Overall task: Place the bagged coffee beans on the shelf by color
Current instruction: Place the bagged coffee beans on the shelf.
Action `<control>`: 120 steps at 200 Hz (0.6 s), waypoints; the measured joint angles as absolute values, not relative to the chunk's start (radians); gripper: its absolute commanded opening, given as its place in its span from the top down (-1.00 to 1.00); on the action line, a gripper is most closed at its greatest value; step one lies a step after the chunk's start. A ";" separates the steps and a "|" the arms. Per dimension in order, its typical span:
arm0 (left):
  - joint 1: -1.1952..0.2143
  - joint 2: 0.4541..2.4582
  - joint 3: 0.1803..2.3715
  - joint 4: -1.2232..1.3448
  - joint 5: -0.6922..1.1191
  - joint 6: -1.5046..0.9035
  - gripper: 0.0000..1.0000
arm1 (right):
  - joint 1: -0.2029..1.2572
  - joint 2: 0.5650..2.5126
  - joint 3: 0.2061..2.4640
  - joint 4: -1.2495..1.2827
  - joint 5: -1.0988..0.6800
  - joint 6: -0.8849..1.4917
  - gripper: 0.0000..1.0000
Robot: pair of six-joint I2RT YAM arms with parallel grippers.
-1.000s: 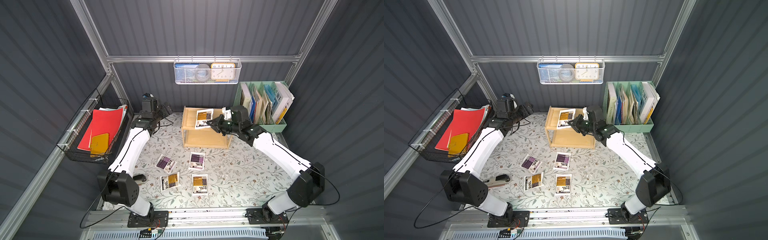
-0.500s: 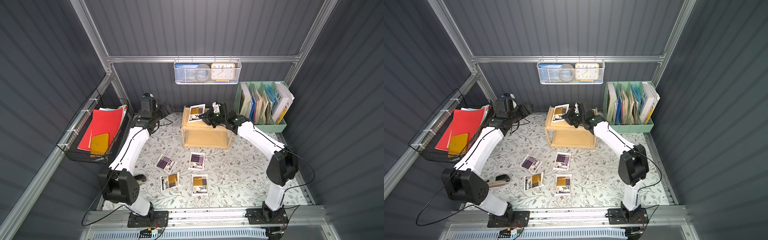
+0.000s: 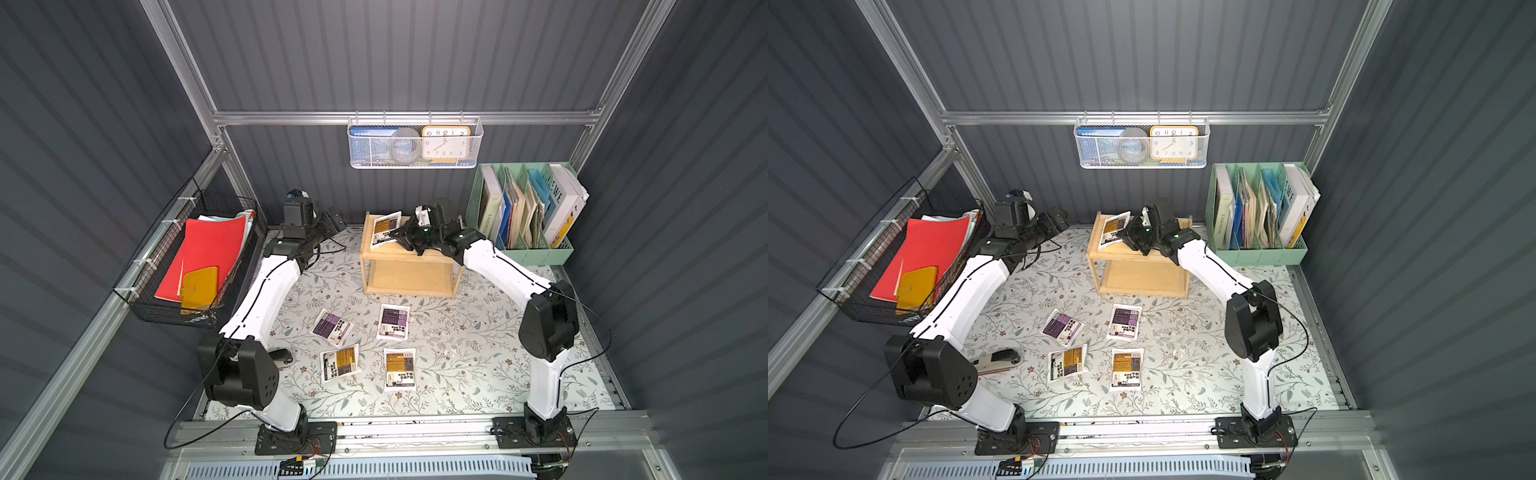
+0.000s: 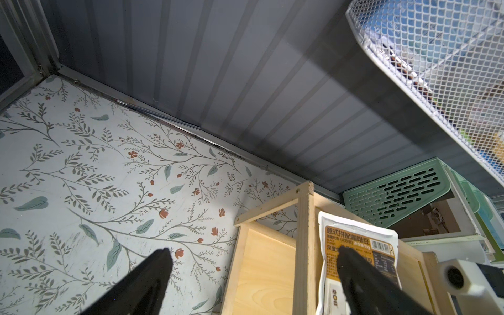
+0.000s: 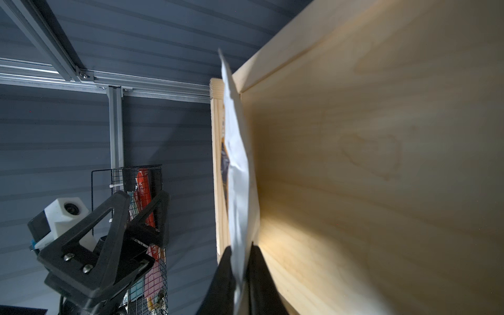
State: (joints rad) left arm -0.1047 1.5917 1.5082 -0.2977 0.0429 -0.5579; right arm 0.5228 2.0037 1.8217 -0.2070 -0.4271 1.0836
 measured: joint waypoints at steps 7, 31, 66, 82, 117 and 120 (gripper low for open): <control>-0.105 1.592 1.506 -0.295 0.045 -0.558 -1.00 | 0.524 2.007 1.822 -0.205 -0.427 1.084 0.73; -0.105 1.592 1.497 -0.289 0.049 -0.558 -1.00 | 0.525 2.010 1.822 -0.205 -0.427 1.088 0.74; -0.105 1.592 1.488 -0.278 0.059 -0.558 -1.00 | 0.525 2.002 1.815 -0.187 -0.426 1.092 0.75; -0.105 1.592 1.481 -0.271 0.070 -0.558 -1.00 | 0.525 1.990 1.806 -0.183 -0.426 1.095 0.75; -0.105 1.593 1.470 -0.257 0.084 -0.558 -1.00 | 0.525 1.967 1.805 -0.172 -0.427 1.107 0.76; -0.105 1.593 1.470 -0.256 0.084 -0.558 -1.00 | 0.525 1.966 1.805 -0.171 -0.428 1.107 0.76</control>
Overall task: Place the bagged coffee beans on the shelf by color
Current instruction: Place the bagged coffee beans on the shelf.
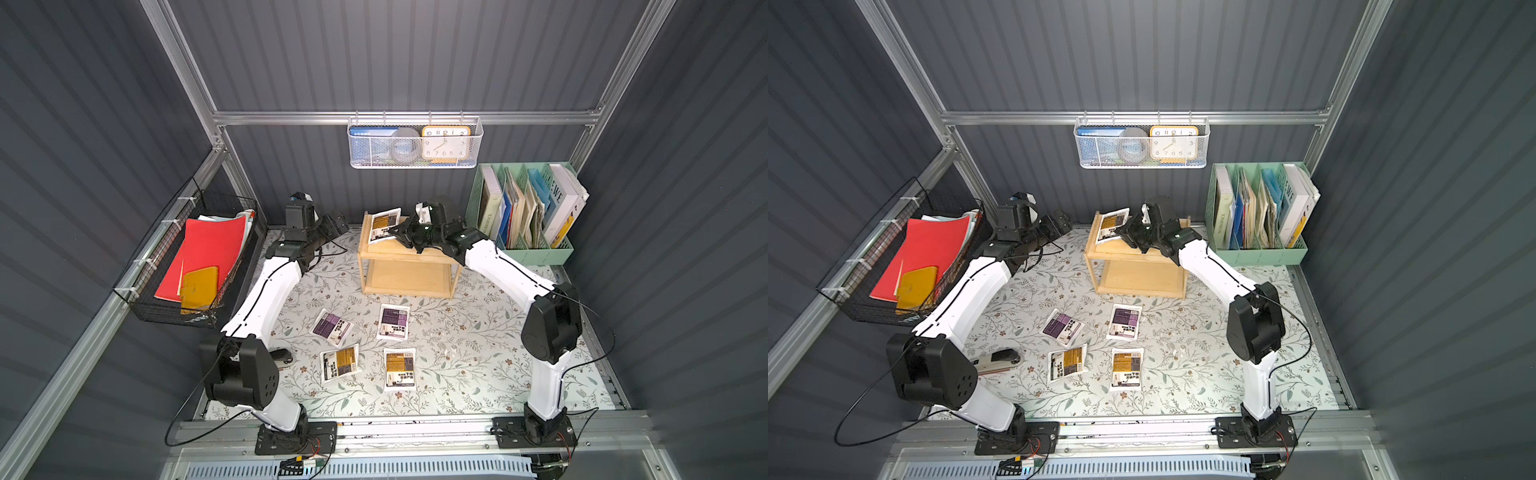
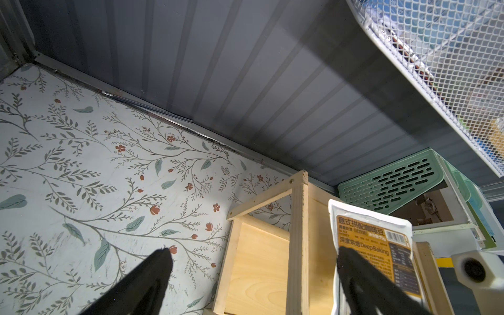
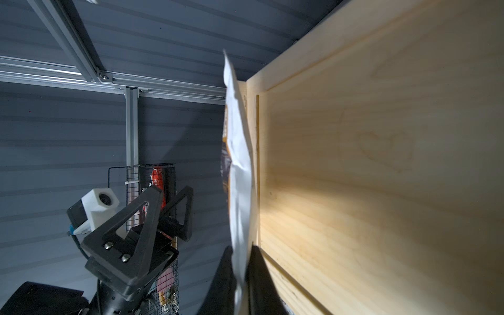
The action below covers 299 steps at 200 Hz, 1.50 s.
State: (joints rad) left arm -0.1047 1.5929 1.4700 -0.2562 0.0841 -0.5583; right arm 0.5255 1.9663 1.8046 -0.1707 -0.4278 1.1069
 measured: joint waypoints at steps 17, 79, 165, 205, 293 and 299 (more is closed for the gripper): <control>-0.105 1.593 1.464 -0.250 0.090 -0.558 -1.00 | 0.525 1.967 1.805 -0.161 -0.432 1.118 0.76; -0.105 1.593 1.452 -0.234 0.101 -0.558 -1.00 | 0.537 2.030 1.848 -0.149 -0.448 1.141 0.71; -0.105 1.595 1.443 -0.217 0.116 -0.557 -1.00 | 0.541 2.065 1.867 -0.173 -0.438 1.105 -0.26; -0.105 1.611 1.438 -0.188 0.133 -0.557 -1.00 | 0.545 2.038 1.870 -0.221 -0.403 1.056 -0.46; -0.109 1.634 1.390 -0.115 0.214 -0.574 -1.00 | 0.545 1.968 1.861 -0.345 -0.341 0.963 -0.55; -0.113 1.637 1.387 -0.113 0.217 -0.574 -1.00 | 0.545 1.953 1.851 -0.349 -0.339 0.958 -0.56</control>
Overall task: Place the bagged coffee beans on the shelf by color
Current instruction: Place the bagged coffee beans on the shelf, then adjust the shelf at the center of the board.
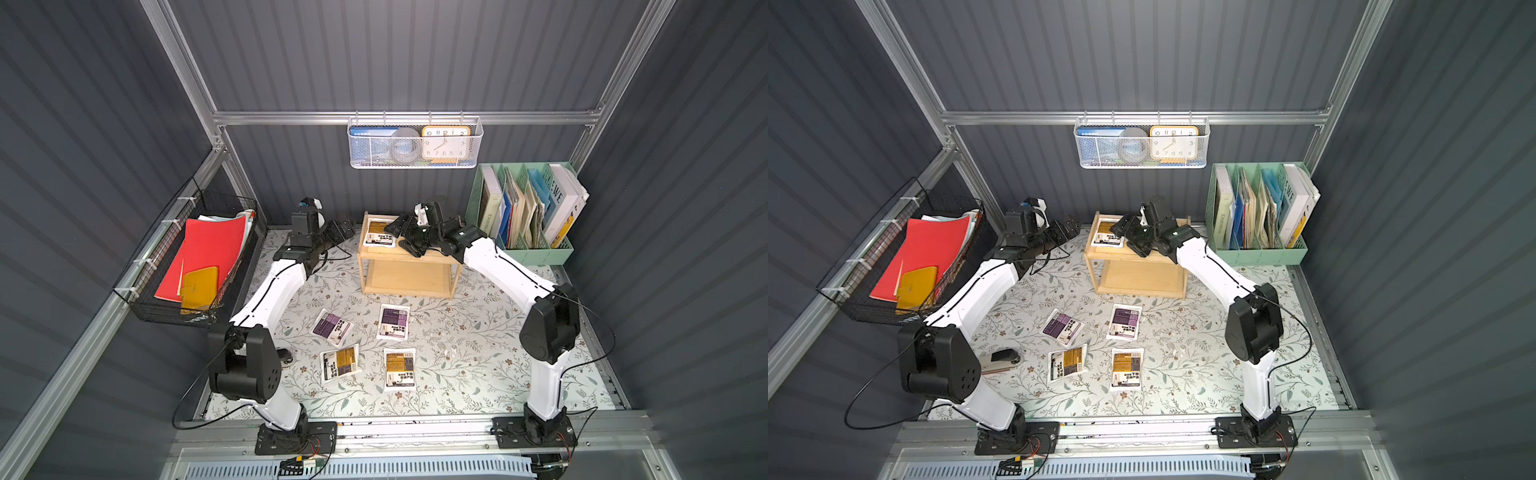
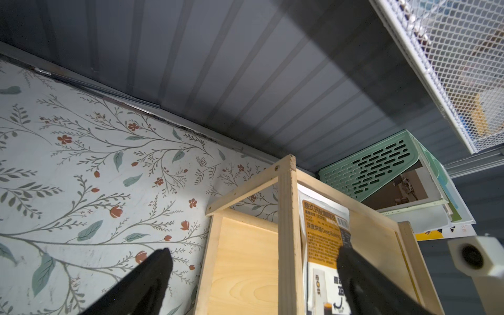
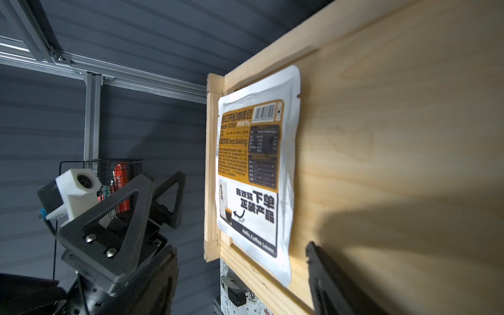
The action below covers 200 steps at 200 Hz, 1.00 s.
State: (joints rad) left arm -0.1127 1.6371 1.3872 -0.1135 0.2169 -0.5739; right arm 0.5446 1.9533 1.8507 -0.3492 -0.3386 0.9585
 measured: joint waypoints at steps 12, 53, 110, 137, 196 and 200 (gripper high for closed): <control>-0.125 1.642 1.385 -0.106 0.223 -0.576 -1.00 | 0.545 1.923 1.830 -0.353 -0.336 0.951 -0.56; -0.180 1.644 1.374 -0.085 0.233 -0.579 -1.00 | 0.545 1.778 1.716 -0.347 -0.348 0.929 -0.56; -0.240 1.643 1.299 -0.062 0.230 -0.601 -1.00 | 0.550 1.530 1.433 -0.342 -0.370 0.896 -0.56; -0.266 1.637 1.254 -0.056 0.230 -0.624 -1.00 | 0.571 1.425 1.308 -0.356 -0.370 0.880 -0.56; -0.296 1.576 1.228 -0.034 0.211 -0.655 -1.00 | 0.632 1.275 1.117 -0.435 -0.364 0.843 -0.56; -0.296 1.572 1.228 -0.034 0.204 -0.655 -1.00 | 0.638 1.268 1.104 -0.440 -0.360 0.842 -0.56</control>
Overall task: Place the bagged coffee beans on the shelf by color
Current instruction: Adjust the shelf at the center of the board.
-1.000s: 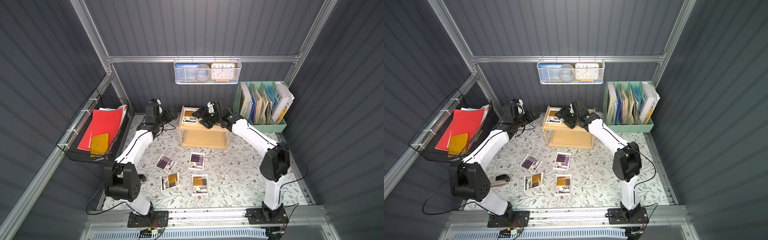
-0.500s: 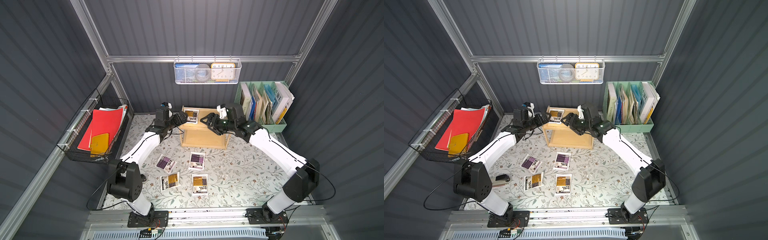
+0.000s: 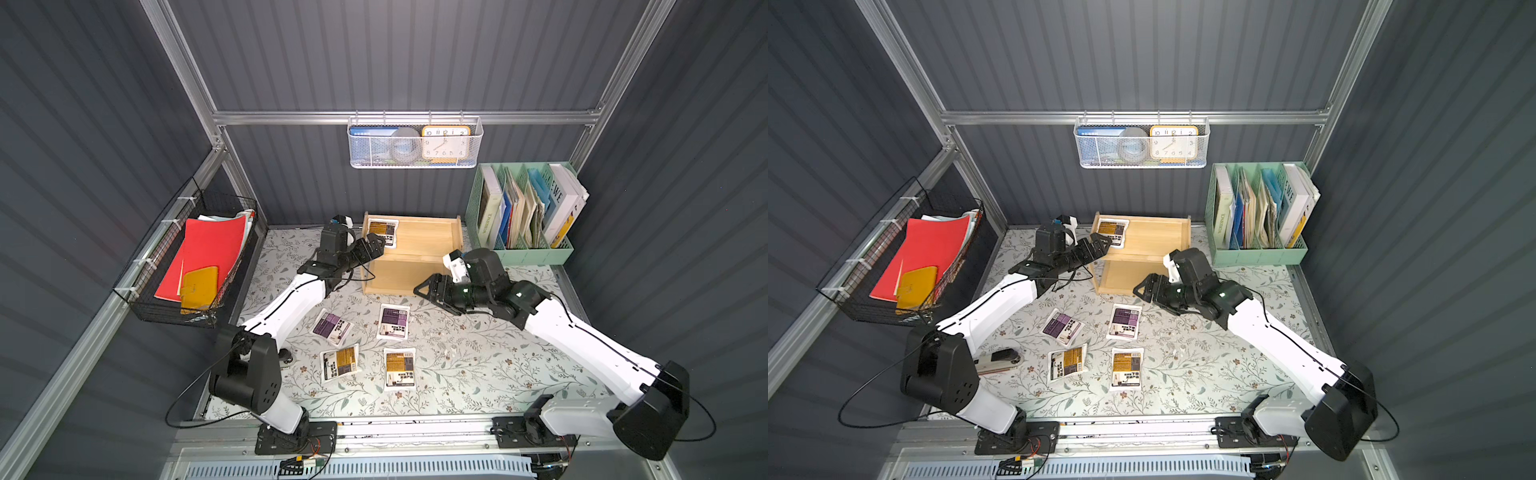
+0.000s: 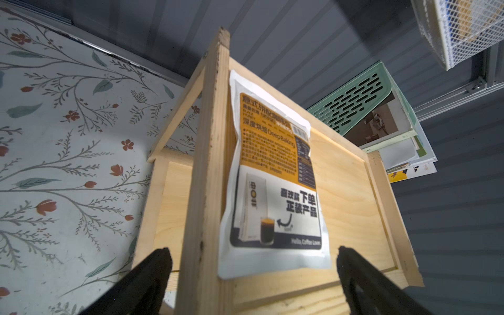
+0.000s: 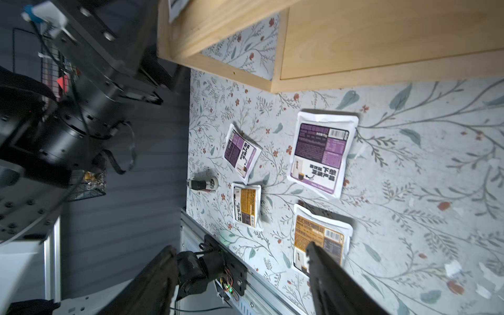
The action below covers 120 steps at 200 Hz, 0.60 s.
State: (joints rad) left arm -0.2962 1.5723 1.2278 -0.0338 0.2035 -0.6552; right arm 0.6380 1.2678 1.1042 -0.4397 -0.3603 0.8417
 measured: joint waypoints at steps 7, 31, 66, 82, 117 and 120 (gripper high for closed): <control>-0.297 1.565 1.228 -0.037 0.190 -0.655 -1.00 | 0.647 1.258 1.085 -0.445 -0.356 0.839 -0.56; -0.297 1.544 1.229 -0.072 0.118 -0.648 -1.00 | 0.684 1.223 1.016 -0.473 -0.332 0.831 -0.56; -0.297 1.506 1.228 -0.150 -0.005 -0.645 -1.00 | 0.738 1.150 0.916 -0.489 -0.271 0.847 -0.56; -0.297 1.469 1.221 -0.165 -0.052 -0.638 -1.00 | 0.760 1.125 0.872 -0.485 -0.241 0.860 -0.56; -0.297 1.328 1.131 -0.189 -0.087 -0.626 -1.00 | 0.813 1.106 0.784 -0.467 -0.199 0.890 -0.56; -0.297 1.315 1.119 -0.191 -0.087 -0.625 -1.00 | 0.818 1.106 0.775 -0.464 -0.196 0.894 -0.56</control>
State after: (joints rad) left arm -0.2966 1.3148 1.1194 -0.1913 -0.0868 -0.6254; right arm 0.8185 1.1057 0.7746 -0.4641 -0.1963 0.8940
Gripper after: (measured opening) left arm 0.999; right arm 0.781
